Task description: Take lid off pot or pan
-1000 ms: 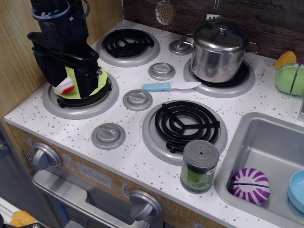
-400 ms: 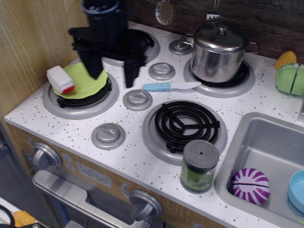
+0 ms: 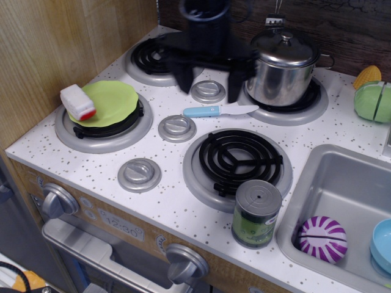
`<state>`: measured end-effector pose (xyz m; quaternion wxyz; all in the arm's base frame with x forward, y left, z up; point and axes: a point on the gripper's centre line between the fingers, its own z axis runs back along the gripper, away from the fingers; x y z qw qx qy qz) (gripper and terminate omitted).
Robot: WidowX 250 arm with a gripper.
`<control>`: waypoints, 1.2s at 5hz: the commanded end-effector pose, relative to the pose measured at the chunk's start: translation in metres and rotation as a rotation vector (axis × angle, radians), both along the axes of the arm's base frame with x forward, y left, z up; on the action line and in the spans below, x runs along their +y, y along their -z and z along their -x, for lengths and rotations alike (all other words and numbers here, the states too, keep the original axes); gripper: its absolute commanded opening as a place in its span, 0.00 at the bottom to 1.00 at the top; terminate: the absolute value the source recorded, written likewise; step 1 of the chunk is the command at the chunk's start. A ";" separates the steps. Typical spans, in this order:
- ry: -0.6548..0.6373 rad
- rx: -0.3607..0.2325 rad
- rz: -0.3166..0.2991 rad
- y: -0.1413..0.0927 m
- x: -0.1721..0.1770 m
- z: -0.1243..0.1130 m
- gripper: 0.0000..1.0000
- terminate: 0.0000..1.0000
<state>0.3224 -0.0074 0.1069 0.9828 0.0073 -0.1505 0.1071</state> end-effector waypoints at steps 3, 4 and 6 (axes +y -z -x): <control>0.195 -0.275 -0.084 -0.038 -0.028 -0.097 1.00 0.00; 0.226 -0.356 -0.110 -0.040 -0.030 -0.113 1.00 0.00; 0.280 -0.482 -0.148 -0.033 -0.024 -0.141 1.00 0.00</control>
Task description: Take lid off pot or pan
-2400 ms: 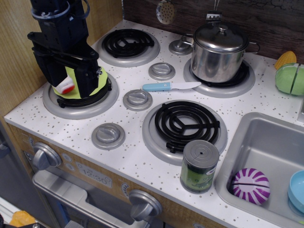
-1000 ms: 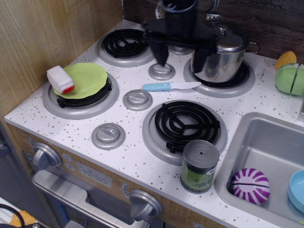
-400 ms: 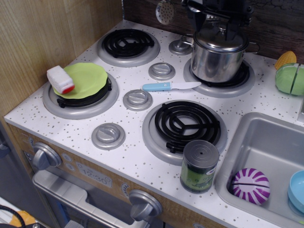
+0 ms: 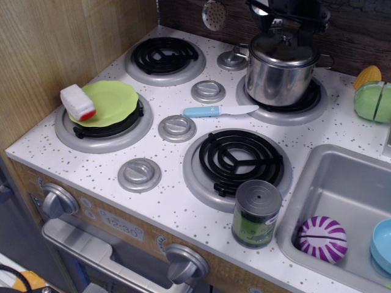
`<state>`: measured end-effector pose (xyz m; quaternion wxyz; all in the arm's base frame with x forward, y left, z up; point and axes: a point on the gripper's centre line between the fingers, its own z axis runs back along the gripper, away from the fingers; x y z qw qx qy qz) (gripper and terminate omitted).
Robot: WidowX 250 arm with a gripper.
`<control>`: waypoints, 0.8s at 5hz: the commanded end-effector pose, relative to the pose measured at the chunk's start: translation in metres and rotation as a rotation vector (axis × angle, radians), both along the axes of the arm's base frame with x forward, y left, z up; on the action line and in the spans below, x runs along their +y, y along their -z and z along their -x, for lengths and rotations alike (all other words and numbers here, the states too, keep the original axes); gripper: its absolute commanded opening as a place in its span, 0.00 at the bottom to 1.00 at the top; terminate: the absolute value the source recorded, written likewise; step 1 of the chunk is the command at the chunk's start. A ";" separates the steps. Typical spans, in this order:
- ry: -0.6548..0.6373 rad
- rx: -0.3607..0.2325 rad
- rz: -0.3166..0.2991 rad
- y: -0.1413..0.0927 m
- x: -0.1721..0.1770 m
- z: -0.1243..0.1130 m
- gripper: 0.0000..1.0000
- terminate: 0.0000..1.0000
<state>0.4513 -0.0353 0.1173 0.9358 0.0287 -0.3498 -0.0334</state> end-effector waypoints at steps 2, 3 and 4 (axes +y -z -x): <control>0.061 -0.088 0.036 -0.005 0.001 -0.030 1.00 0.00; 0.052 -0.088 0.051 -0.004 0.000 -0.035 0.00 0.00; 0.057 -0.071 0.062 -0.006 0.000 -0.036 0.00 0.00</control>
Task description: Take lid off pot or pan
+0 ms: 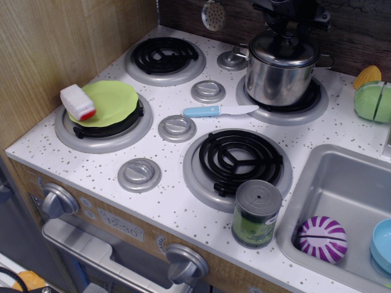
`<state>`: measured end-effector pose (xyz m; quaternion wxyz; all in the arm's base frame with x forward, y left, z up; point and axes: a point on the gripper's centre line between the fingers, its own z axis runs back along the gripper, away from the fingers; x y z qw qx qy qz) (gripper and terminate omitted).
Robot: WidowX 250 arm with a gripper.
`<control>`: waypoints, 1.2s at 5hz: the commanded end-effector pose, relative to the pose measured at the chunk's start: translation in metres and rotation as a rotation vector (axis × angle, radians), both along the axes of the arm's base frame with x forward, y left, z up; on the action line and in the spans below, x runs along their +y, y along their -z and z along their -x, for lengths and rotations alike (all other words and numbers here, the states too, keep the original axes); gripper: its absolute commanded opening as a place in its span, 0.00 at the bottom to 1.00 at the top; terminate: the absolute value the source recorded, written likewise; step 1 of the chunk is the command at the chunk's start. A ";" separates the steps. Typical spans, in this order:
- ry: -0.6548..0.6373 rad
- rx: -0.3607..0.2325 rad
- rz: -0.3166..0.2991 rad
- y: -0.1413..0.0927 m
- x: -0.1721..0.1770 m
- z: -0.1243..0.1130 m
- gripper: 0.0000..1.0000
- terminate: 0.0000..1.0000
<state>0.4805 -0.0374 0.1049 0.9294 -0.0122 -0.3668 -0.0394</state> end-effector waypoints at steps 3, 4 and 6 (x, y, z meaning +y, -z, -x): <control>-0.090 -0.089 -0.195 -0.067 -0.009 0.006 0.00 0.00; -0.116 -0.073 -0.224 -0.076 -0.012 0.018 0.00 0.00; -0.196 -0.010 -0.222 -0.088 -0.013 0.042 0.00 0.00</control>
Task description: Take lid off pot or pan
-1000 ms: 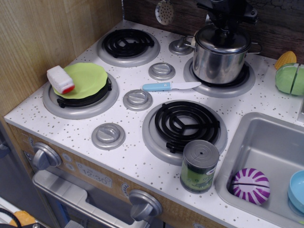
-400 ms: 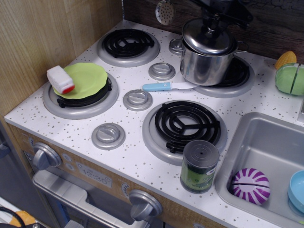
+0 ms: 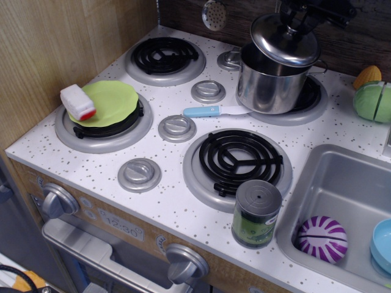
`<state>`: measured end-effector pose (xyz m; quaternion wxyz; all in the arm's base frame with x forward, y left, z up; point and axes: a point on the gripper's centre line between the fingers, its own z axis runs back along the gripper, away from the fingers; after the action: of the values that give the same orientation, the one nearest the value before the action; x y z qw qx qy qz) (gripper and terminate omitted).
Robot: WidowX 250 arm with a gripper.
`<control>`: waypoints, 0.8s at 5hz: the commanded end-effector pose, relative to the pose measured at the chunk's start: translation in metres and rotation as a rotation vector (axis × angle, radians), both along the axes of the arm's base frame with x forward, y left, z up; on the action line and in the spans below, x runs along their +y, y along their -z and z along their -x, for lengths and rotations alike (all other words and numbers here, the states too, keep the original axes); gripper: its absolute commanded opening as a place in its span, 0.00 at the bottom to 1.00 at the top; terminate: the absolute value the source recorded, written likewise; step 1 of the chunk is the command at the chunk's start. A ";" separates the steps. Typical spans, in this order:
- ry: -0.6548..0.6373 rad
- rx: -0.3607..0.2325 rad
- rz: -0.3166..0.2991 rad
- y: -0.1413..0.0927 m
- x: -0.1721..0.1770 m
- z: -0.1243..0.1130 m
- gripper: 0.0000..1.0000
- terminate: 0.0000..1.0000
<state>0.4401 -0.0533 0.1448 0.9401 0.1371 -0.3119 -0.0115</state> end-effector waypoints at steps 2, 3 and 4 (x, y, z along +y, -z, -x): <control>-0.138 -0.012 0.125 -0.040 0.011 0.046 0.00 0.00; -0.199 0.020 0.186 -0.020 0.011 0.072 0.00 0.00; -0.220 0.063 0.244 0.013 0.014 0.092 0.00 0.00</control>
<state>0.3366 -0.0394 0.0994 0.9661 0.0516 -0.2202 0.1249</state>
